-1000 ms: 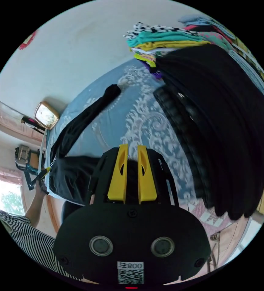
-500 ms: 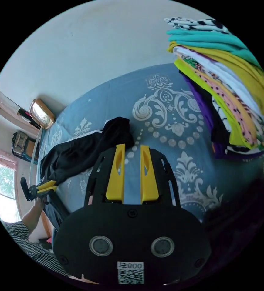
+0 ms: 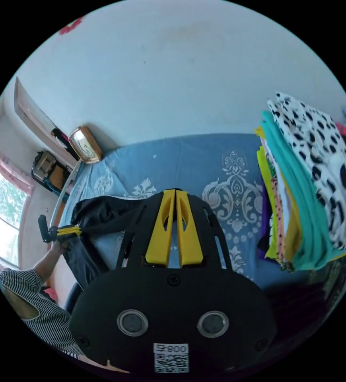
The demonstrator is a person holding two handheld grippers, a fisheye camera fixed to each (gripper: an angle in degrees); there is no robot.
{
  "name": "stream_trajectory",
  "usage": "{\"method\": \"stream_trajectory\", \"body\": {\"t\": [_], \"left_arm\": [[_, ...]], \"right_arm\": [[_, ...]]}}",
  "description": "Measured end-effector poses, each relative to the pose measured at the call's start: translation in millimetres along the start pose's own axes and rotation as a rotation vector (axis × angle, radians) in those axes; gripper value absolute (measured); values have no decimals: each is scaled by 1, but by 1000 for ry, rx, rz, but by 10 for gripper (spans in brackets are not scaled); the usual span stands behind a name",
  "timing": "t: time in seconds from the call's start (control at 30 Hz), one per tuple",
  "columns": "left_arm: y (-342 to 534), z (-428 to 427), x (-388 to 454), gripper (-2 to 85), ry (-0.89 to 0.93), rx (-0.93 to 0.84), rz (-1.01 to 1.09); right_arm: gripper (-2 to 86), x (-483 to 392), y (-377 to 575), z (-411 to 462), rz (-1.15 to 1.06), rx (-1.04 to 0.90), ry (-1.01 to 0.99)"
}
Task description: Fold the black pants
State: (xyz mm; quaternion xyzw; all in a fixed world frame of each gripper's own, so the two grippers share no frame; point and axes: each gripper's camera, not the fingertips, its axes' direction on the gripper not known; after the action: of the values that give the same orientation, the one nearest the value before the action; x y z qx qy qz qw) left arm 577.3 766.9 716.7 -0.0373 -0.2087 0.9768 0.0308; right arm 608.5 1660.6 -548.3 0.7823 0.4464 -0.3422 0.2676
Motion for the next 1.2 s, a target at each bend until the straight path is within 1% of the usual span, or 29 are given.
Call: {"method": "stream_trajectory", "body": {"t": [0.07,0.1,0.2,0.27,0.37,0.43,0.5,0.57,0.63,0.8,0.87,0.93,1.0,1.1,1.13,1.2], "left_arm": [[-5,8,-4,13,49,-36,2],[-5,12,-4,13,52,-54,6],[-8,39,-3,13,79,-172,27],[-9,56,-1,14,63,-254,44],[-17,53,-2,15,69,-236,66],[-21,50,-5,16,81,-233,72],[-23,51,-10,18,97,-247,72],[-25,53,-14,23,99,-256,47],[-27,50,-15,27,97,-239,32],[-30,35,-14,38,82,-221,37],[-29,17,-14,45,75,-165,24],[-27,4,-17,50,63,-130,-1],[-23,-5,-21,52,36,-112,-33],[-19,-4,-32,46,40,-149,-94],[-18,-1,-34,43,31,-187,-114],[-18,-8,-34,42,31,-184,-115]], "right_arm": [[2,-8,-15,6,-39,-88,122],[2,-6,-16,11,-37,-118,143],[2,16,-8,45,46,-246,173],[2,36,3,68,120,-332,157],[2,42,2,61,146,-304,108],[2,41,1,53,125,-298,112],[3,45,3,54,117,-321,142],[4,58,7,60,171,-337,117],[4,62,7,56,194,-274,92],[18,60,-1,44,218,-207,183],[48,53,-2,35,191,-160,160],[55,46,-4,34,166,-150,164],[54,43,-7,42,144,-183,201],[36,46,-13,66,154,-274,239],[30,48,-15,73,168,-301,237],[20,50,-20,70,195,-288,203]]}}
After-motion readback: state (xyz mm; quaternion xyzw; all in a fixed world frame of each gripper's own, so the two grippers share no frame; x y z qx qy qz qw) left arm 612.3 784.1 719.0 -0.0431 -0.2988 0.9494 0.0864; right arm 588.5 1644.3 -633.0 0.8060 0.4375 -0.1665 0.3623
